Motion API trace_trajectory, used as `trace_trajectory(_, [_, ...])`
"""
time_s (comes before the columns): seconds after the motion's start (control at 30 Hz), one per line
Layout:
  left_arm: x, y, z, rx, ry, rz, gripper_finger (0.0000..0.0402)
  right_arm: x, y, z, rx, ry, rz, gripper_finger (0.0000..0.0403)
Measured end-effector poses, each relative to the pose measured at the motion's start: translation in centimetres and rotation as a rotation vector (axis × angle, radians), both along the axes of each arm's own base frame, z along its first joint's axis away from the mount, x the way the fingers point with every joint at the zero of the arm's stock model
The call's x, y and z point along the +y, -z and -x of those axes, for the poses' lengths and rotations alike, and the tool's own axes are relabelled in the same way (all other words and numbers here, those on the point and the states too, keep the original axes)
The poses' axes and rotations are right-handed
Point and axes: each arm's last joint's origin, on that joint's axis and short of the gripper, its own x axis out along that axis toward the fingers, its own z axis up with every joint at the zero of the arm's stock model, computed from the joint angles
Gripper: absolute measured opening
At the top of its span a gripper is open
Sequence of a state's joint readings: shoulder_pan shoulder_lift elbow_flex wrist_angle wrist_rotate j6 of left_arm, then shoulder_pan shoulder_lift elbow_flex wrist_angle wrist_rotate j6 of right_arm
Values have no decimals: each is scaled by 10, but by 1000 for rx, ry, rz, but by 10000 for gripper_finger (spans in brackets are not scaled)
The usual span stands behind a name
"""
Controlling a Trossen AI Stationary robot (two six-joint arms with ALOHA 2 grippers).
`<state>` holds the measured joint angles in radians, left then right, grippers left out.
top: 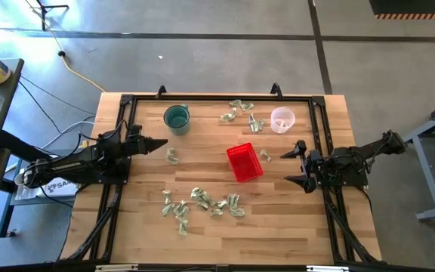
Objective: Pick and place items into bin
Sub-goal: Put the stevia packet into the orange bin
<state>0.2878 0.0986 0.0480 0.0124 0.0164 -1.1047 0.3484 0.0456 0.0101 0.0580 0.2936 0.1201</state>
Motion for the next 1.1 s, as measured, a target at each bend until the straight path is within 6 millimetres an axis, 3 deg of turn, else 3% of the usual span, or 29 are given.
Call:
trace_trajectory(0.17, [0, -1, 0, -15, -1, 21, 358, -4, -3, 0, -24, 142, 315, 380])
trace_trajectory(0.4, [0, -1, 0, -22, -11, 50, 358, -10, -5, 1, 26, 340, 589, 380])
trace_trajectory(0.6, [1, -1, 0, -23, -24, 55, 358, -10, -6, 1, 10, 355, 563, 380])
trace_trajectory(0.67, [1, -1, 0, -28, -32, 70, 358, -11, -12, 2, -55, 377, 410, 380])
trace_trajectory(0.8, [1, -1, 0, -39, -50, 103, 358, -17, -30, 8, -312, 488, -310, 380])
trace_trajectory(0.87, [1, -1, 0, -39, -53, 104, 358, -21, -34, 12, -413, 563, -579, 380])
trace_trajectory(0.97, [1, -1, 0, -39, -54, 104, 358, -26, -37, 17, -497, 723, -719, 380])
trace_trajectory(1.1, [1, -1, 0, -35, -53, 93, 358, -26, -38, 18, -528, 726, -788, 380])
